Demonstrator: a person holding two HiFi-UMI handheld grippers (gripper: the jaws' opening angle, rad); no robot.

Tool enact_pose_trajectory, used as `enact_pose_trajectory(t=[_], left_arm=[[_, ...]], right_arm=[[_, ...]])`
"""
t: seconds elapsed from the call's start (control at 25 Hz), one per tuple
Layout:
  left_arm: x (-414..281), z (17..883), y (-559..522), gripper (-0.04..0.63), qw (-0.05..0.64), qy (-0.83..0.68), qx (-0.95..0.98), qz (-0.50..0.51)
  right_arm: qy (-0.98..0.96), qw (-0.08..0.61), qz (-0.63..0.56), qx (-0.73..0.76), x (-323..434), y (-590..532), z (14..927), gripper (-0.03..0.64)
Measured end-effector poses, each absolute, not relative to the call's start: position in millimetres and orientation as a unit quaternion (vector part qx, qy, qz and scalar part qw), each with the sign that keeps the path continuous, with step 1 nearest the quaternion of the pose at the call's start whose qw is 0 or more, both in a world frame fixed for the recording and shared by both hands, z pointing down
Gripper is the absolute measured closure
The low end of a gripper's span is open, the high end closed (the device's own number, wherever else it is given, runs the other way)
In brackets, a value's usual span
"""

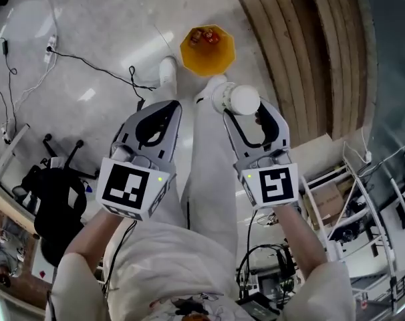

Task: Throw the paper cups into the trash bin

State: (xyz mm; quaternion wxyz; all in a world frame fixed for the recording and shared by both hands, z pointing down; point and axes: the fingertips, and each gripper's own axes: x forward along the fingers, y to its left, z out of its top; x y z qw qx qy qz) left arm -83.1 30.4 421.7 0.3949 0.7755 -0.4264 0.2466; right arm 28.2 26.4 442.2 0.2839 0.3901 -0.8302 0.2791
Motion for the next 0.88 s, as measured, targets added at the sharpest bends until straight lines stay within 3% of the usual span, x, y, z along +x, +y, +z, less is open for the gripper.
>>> enact_pose_trajectory(t=[0.88], left_arm=[[-49.0, 632.1, 13.7, 0.589, 0.401, -0.447, 0.739, 0.306]], right_arm=[[-0.769, 0.304, 0.333, 0.452, 39.3, 0.3, 659.5, 0.360]])
